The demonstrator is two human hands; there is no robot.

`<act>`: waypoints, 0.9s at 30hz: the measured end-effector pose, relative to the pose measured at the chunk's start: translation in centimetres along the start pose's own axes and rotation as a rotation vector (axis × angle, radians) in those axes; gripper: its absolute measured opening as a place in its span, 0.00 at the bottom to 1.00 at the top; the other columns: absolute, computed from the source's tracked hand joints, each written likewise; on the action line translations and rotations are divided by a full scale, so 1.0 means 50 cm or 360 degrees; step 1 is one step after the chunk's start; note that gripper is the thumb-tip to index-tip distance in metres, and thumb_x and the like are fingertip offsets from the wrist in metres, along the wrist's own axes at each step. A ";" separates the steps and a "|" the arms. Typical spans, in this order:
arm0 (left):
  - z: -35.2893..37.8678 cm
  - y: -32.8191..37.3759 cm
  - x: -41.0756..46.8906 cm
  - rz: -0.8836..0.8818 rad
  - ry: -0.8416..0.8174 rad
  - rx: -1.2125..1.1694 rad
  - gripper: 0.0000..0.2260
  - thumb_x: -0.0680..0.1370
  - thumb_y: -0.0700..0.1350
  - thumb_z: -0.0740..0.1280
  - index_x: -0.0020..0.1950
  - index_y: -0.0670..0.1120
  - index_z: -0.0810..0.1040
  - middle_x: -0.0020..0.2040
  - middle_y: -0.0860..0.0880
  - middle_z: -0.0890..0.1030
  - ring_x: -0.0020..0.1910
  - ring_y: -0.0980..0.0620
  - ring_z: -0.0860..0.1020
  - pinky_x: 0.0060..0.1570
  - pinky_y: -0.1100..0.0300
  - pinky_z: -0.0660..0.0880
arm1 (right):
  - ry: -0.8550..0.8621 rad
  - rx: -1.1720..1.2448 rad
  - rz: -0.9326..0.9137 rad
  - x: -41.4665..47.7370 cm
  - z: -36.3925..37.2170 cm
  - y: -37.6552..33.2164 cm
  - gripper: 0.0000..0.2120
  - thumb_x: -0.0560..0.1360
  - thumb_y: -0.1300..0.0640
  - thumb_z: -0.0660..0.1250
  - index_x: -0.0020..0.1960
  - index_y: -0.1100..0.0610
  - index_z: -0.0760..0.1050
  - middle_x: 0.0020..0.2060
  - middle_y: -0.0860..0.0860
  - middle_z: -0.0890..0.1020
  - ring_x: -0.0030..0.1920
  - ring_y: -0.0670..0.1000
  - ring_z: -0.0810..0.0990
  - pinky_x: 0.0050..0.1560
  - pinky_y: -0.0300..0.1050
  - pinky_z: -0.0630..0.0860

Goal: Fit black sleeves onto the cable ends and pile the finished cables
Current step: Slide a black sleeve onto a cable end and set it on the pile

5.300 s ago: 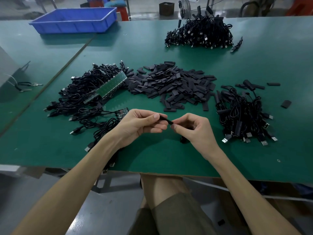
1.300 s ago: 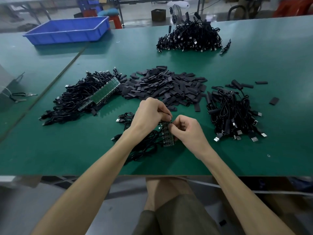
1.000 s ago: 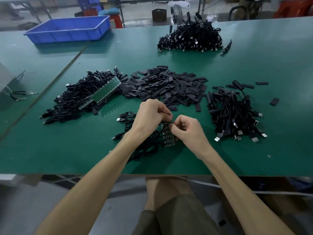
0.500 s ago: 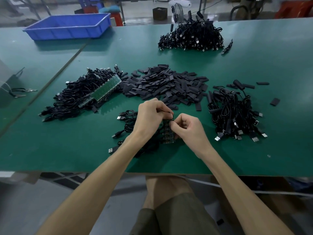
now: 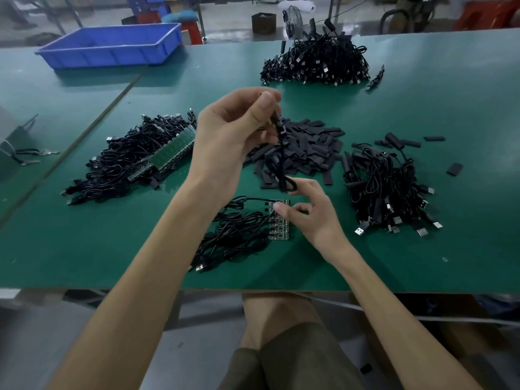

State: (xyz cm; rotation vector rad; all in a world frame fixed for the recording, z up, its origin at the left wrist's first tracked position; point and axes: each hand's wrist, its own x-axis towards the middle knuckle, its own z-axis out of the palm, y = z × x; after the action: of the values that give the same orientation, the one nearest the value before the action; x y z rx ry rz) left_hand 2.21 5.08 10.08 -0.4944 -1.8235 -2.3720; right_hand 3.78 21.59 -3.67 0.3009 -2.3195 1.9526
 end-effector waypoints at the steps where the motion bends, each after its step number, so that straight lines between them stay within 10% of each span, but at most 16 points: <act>1: 0.005 -0.007 0.003 -0.0049 -0.0027 -0.0010 0.07 0.76 0.44 0.71 0.50 0.42 0.83 0.43 0.48 0.83 0.38 0.52 0.78 0.42 0.60 0.79 | 0.0004 0.0022 -0.0020 0.000 0.000 0.001 0.21 0.75 0.56 0.77 0.63 0.39 0.77 0.61 0.48 0.76 0.62 0.51 0.77 0.56 0.37 0.77; 13: -0.032 -0.123 0.023 -0.0346 0.0417 -0.0002 0.09 0.83 0.37 0.64 0.58 0.31 0.78 0.48 0.38 0.82 0.48 0.42 0.83 0.56 0.50 0.81 | -0.0171 0.0222 0.0126 0.000 -0.015 -0.003 0.47 0.66 0.46 0.83 0.79 0.48 0.65 0.62 0.47 0.83 0.65 0.43 0.79 0.68 0.38 0.73; 17: -0.027 -0.136 0.009 -0.0150 0.0383 0.0352 0.07 0.83 0.36 0.63 0.54 0.35 0.81 0.44 0.44 0.85 0.46 0.43 0.85 0.56 0.47 0.81 | 0.0013 0.0379 0.0143 -0.002 -0.011 -0.010 0.34 0.72 0.28 0.68 0.73 0.43 0.72 0.59 0.49 0.82 0.60 0.41 0.81 0.61 0.32 0.74; 21: -0.002 -0.145 -0.001 -0.0094 0.0082 0.0536 0.07 0.81 0.35 0.66 0.55 0.39 0.82 0.47 0.43 0.86 0.47 0.43 0.86 0.53 0.52 0.82 | 0.0176 0.0446 0.0059 -0.002 -0.005 -0.004 0.25 0.81 0.37 0.61 0.66 0.54 0.78 0.49 0.58 0.83 0.51 0.57 0.84 0.67 0.57 0.77; 27: 0.016 -0.166 -0.010 -0.0095 -0.0206 0.0601 0.07 0.79 0.32 0.69 0.57 0.35 0.80 0.50 0.41 0.85 0.52 0.46 0.85 0.55 0.53 0.81 | 0.0274 0.0369 -0.0023 -0.006 -0.006 -0.010 0.19 0.85 0.47 0.62 0.52 0.62 0.83 0.47 0.54 0.87 0.51 0.51 0.85 0.58 0.42 0.78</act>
State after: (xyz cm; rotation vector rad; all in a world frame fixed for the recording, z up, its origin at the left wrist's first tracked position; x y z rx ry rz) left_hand 0.51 8.07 2.45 -0.5627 -2.3014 -1.9943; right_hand 4.19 21.81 -3.19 0.1581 -1.9854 2.1498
